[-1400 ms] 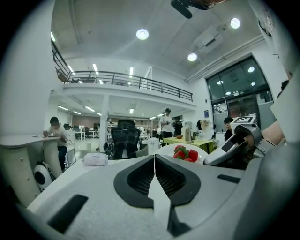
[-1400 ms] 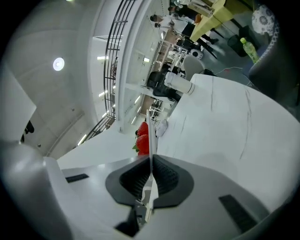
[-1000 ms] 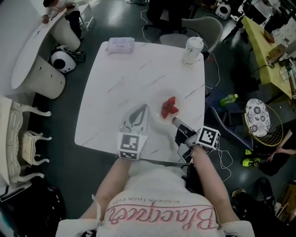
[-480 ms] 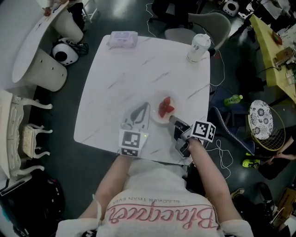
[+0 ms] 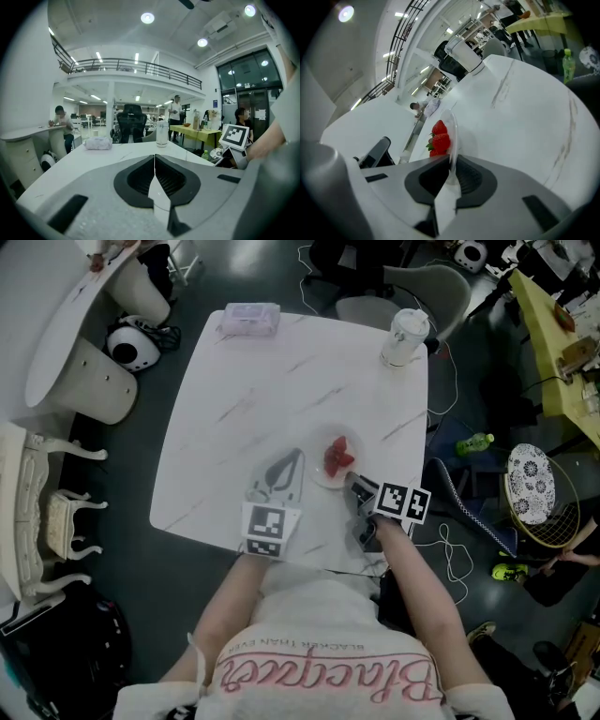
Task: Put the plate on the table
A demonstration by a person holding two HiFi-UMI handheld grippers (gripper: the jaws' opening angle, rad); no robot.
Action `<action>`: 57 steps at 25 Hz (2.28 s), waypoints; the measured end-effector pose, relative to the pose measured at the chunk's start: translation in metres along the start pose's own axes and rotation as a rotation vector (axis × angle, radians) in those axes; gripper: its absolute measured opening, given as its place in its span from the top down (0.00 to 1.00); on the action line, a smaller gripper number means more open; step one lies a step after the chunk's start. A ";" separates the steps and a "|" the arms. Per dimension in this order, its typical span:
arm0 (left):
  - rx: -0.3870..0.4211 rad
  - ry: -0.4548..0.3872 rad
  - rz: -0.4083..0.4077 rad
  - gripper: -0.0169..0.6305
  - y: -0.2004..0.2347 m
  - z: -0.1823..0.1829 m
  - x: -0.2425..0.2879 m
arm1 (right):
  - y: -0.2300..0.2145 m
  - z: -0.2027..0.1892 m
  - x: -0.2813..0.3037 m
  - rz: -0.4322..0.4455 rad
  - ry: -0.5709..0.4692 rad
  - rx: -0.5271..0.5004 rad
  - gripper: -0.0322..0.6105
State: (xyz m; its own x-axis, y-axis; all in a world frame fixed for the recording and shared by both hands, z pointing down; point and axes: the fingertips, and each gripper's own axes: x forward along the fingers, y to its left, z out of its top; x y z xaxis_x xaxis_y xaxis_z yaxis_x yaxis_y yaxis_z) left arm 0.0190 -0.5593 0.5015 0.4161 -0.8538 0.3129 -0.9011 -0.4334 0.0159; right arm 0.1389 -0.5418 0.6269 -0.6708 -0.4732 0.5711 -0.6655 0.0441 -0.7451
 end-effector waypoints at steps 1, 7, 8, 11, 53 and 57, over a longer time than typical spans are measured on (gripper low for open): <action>0.001 0.002 -0.001 0.96 0.000 0.000 0.001 | -0.002 0.001 0.001 -0.022 -0.002 -0.018 0.92; 0.004 0.014 0.000 0.96 0.001 -0.003 0.002 | -0.012 0.012 0.002 -0.165 -0.034 -0.208 0.85; 0.004 0.016 0.000 0.96 0.001 -0.004 0.002 | -0.013 0.013 0.002 -0.189 -0.037 -0.237 0.84; 0.006 0.021 0.000 0.96 0.001 -0.007 0.000 | -0.020 0.014 0.001 -0.271 -0.037 -0.308 0.80; 0.130 -0.210 -0.102 0.96 -0.044 0.065 -0.097 | 0.197 0.028 -0.164 -0.269 -0.689 -1.018 0.95; 0.131 -0.271 -0.105 0.96 -0.049 0.086 -0.115 | 0.224 0.012 -0.184 -0.255 -0.761 -1.055 0.95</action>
State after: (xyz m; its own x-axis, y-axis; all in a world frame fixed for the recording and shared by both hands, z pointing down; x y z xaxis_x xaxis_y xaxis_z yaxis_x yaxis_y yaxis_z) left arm 0.0254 -0.4650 0.3835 0.5396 -0.8403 0.0517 -0.8351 -0.5421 -0.0933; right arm 0.1171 -0.4549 0.3506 -0.3709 -0.9266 0.0623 -0.9101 0.3760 0.1743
